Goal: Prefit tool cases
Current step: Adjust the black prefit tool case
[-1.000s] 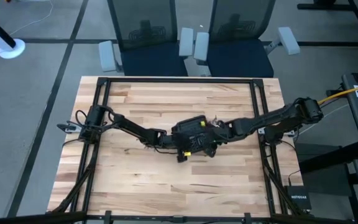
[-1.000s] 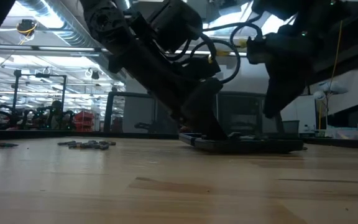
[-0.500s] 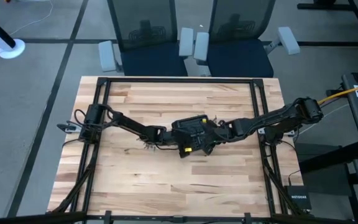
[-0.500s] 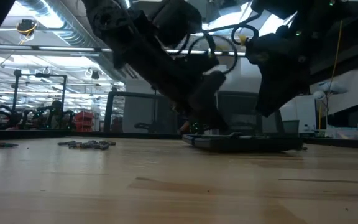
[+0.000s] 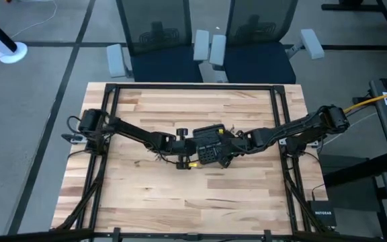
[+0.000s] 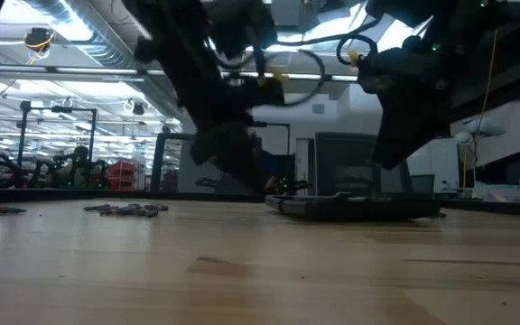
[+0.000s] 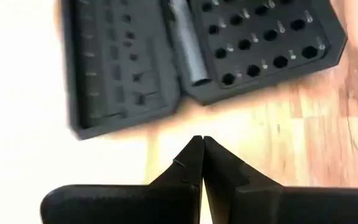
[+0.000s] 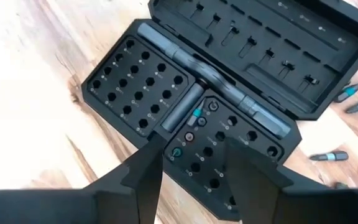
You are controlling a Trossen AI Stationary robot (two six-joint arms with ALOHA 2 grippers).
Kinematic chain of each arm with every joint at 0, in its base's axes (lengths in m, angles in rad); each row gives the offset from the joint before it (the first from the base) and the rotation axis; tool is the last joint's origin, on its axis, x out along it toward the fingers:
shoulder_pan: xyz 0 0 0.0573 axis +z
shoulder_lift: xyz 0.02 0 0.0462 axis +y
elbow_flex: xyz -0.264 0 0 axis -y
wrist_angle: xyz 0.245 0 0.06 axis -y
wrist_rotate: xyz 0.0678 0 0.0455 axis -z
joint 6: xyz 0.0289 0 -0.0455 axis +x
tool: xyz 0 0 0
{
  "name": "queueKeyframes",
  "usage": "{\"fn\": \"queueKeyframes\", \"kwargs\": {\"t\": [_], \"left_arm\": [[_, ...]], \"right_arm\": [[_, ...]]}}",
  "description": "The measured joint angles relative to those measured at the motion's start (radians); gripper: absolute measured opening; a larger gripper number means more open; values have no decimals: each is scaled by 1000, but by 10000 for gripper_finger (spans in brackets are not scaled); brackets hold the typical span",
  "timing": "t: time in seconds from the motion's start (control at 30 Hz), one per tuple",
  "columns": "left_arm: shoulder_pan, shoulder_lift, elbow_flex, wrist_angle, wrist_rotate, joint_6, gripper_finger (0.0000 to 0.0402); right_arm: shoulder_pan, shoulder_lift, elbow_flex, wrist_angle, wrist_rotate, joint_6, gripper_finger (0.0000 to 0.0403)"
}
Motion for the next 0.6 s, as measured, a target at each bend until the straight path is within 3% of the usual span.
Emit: {"fn": "queueKeyframes", "kwargs": {"t": [0.37,0.6], "left_arm": [[-17,107,0,158,44,-139,0],[-46,127,-2,391,100,-178,0]], "right_arm": [[0,0,-1,-98,-45,6,167],[0,0,-1,-155,-47,31,167]]}}
